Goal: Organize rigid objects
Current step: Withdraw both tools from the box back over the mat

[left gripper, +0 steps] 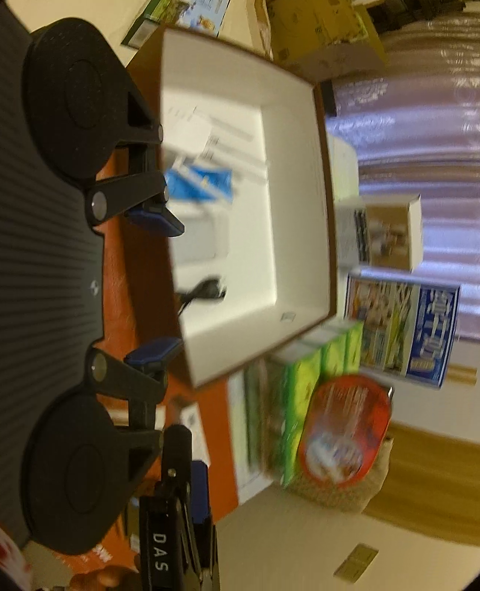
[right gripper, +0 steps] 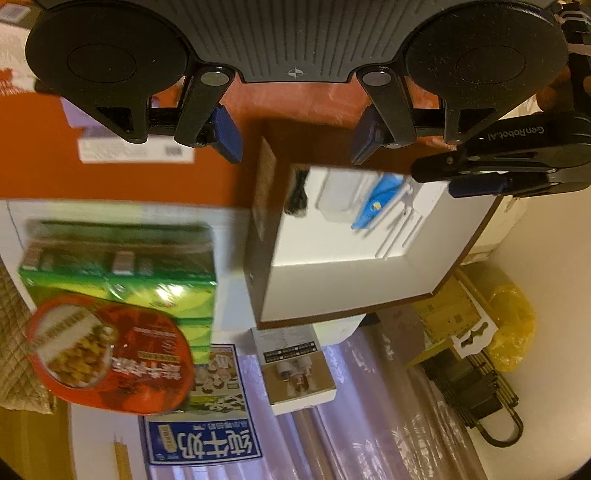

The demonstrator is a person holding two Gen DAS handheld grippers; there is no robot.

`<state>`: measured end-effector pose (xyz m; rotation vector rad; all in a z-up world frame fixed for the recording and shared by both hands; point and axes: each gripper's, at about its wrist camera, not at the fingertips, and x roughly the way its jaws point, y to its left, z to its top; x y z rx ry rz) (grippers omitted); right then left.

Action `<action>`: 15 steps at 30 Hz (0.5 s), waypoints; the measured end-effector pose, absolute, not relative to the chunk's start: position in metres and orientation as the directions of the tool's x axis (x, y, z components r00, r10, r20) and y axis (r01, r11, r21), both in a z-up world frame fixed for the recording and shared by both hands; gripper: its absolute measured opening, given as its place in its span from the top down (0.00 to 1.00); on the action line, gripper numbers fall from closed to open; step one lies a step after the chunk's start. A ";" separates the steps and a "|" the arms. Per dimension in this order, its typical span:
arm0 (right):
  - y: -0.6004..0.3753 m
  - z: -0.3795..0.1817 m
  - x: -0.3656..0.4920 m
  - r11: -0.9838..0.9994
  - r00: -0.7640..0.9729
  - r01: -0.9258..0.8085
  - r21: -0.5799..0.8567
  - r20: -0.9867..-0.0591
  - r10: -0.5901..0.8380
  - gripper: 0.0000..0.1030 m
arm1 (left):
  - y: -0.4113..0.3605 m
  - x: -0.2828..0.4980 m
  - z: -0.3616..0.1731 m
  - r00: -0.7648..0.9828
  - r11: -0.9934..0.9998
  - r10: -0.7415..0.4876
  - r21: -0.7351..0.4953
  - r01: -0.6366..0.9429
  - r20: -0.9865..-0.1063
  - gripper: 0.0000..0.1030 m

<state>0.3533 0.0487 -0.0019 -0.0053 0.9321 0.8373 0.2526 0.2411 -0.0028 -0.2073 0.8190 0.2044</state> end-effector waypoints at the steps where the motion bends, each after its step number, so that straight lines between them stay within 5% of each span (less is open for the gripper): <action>1: 0.041 -0.003 0.351 0.694 0.312 -0.635 0.339 -0.709 0.632 0.41 | 0.232 0.253 -0.003 0.665 0.963 0.088 -0.109 -0.248 -0.741 0.45; 15: -0.077 -0.018 0.329 0.772 0.366 -0.556 0.306 -0.744 0.559 0.41 | 0.141 0.263 -0.029 0.623 0.984 -0.036 -0.137 -0.115 -0.782 0.45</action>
